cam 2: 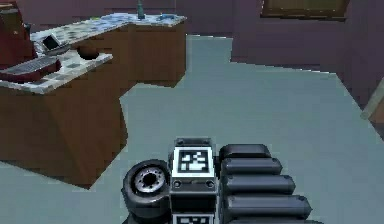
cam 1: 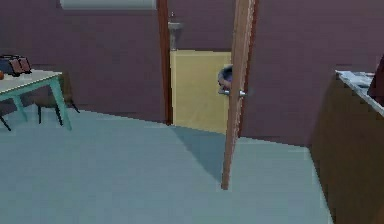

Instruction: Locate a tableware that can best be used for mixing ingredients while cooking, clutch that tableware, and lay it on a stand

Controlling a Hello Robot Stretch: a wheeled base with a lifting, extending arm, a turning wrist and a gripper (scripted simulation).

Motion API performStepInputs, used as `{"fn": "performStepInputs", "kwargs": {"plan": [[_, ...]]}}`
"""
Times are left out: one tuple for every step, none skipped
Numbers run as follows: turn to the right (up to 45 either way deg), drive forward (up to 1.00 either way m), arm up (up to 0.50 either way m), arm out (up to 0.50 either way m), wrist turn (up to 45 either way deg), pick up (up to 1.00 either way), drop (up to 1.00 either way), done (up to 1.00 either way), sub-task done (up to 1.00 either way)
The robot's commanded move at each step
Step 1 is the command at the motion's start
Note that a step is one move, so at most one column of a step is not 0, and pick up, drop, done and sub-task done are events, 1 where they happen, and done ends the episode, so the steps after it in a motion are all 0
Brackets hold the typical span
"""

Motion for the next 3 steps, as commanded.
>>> {"fn": "performStepInputs", "kwargs": {"plan": [[-12.0, 0.0, 0.0, 0.0, 0.0, 0.0, 0.0, 0.0, 0.0], [0.0, 0.95, 0.0, 0.0, 0.0, 0.0, 0.0, 0.0, 0.0], [-45.0, 0.0, 0.0, 0.0, 0.0, 0.0, 0.0, 0.0, 0.0]]}}
